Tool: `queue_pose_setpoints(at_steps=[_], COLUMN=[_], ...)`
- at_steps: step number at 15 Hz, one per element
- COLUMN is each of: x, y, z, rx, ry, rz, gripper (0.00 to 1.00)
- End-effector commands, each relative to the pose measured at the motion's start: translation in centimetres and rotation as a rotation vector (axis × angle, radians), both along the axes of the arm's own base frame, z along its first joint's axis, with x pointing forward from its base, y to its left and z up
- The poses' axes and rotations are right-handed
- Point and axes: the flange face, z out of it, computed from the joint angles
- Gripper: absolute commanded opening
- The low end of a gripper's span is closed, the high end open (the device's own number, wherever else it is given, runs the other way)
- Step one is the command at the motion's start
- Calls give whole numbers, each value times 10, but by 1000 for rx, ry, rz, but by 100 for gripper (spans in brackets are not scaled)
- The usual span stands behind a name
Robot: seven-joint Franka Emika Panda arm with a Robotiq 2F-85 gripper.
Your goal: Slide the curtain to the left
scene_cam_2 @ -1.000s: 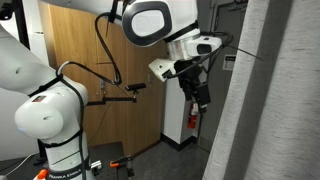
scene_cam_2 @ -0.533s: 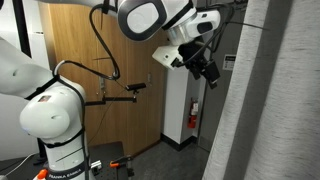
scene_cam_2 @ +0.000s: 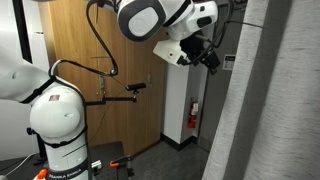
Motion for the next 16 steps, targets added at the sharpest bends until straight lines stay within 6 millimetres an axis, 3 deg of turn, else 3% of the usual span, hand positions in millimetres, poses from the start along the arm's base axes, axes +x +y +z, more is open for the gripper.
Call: queue_pose_setpoints(at_steps=[1,7,16], x=[-1,4,43], y=[-1,-4,-15], z=[0,4,52], rx=[2,27,111], ry=[-1,-38,-321], rz=[2,-58,-338], gripper=[99,100,97])
